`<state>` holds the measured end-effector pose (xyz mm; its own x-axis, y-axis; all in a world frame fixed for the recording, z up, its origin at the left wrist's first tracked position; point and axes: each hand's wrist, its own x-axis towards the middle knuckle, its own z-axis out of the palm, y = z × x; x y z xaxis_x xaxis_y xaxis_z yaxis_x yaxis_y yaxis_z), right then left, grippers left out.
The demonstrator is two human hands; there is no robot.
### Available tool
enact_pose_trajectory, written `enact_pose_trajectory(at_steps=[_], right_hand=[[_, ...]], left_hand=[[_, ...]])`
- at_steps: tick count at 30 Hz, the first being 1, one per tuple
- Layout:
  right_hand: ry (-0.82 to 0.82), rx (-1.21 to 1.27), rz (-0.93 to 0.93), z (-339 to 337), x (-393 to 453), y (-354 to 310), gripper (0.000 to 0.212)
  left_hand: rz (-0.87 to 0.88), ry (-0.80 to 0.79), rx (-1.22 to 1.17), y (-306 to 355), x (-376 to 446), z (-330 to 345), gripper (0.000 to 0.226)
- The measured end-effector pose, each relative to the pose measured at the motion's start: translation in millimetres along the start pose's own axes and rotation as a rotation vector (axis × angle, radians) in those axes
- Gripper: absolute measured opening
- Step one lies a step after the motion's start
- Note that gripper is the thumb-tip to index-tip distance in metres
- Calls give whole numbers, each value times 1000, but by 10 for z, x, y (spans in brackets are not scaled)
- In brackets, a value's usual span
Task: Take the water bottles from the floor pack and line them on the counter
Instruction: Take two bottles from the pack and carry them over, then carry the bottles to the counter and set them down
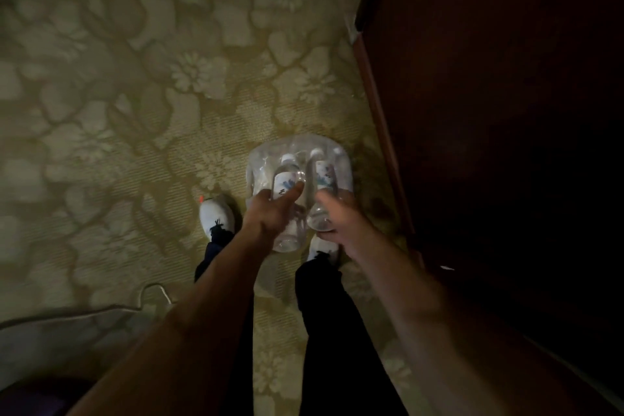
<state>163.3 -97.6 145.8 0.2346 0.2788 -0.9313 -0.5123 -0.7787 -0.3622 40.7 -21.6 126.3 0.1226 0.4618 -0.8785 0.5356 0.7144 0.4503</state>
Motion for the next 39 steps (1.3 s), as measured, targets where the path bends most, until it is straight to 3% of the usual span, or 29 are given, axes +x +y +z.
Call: enact_pose_trajectory(at_steps=[2, 9, 13, 19, 25, 33, 39], right_hand=[[-10, -9, -86, -151, -482, -93, 38], [-18, 67, -277, -575, -1767, -182, 44], [56, 131, -409, -749, -2400, -175, 54], [165, 261, -681, -923, -3381, -41, 53], [416, 292, -987, -1221, -4521, 175, 46], [694, 459, -1460, -1932, -5933, 811, 59], [983, 411, -1592, -2781, -6772, 1668, 57]], left_hand=[[7, 2, -10, 82, -356, 43, 103], [254, -80, -121, 347, -1532, 204, 66], [419, -171, -150, 587, -2183, 301, 48], [649, -309, -160, 865, -3173, 373, 43], [943, -405, -111, 1086, -4260, 620, 67], [1473, -603, -55, 855, -6053, 1235, 49], [1527, -808, -212, 148, -7172, 2023, 60]])
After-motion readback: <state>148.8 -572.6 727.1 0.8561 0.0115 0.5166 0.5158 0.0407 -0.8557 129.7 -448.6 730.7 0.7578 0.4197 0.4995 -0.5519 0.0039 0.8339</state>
